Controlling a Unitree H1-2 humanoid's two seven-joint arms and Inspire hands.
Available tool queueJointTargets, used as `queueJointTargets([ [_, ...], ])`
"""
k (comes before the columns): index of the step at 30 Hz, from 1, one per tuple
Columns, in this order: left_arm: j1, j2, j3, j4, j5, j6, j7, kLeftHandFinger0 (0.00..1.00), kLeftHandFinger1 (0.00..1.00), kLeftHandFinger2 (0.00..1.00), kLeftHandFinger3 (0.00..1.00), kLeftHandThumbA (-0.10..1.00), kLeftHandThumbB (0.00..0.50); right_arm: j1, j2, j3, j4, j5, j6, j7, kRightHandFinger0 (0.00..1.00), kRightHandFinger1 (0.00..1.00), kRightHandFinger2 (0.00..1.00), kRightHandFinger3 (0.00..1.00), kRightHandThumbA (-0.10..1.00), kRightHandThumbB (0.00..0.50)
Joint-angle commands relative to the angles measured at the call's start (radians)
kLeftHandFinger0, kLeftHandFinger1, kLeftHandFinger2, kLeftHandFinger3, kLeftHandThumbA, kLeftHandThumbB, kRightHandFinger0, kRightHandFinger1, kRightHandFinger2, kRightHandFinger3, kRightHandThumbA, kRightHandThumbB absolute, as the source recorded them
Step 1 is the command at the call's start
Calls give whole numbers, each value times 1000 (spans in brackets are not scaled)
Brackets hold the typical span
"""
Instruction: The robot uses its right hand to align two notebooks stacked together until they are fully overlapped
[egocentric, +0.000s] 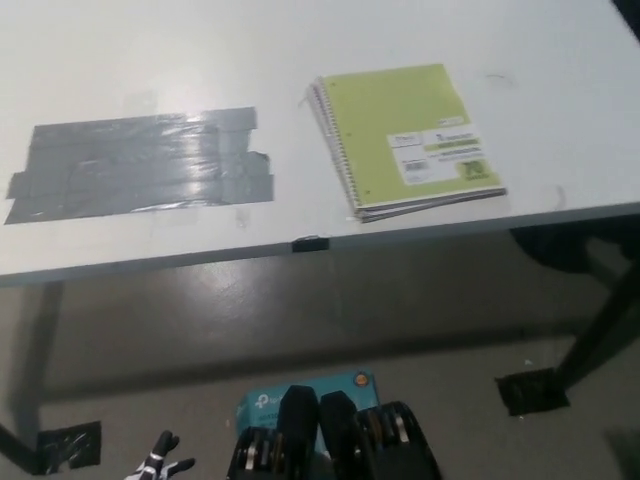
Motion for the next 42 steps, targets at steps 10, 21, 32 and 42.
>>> queueJointTargets([
  [10, -7, 6, 43, -29, -15, 0, -11, 667, 732, 921, 1000, 1000, 500, -139, -36, -20, 273, 483, 104, 413, 964, 960, 1000, 1000, 626, 112],
  [21, 31, 33, 17, -41, -6, -9, -41, 657, 735, 913, 1000, 1000, 500, -82, -130, 115, 95, 444, 363, 732, 1000, 1000, 1000, 1000, 721, 114],
  [32, 22, 33, 82, -20, -38, 21, -16, 827, 959, 1000, 1000, 1000, 500, -59, 30, -36, 114, 576, 85, 406, 1000, 1000, 1000, 1000, 641, 122],
  [42, 22, -20, 209, 15, -138, 2, -31, 896, 1000, 1000, 1000, 1000, 367, -91, 205, -181, 140, 722, 53, 291, 1000, 1000, 1000, 1000, 869, 146],
])
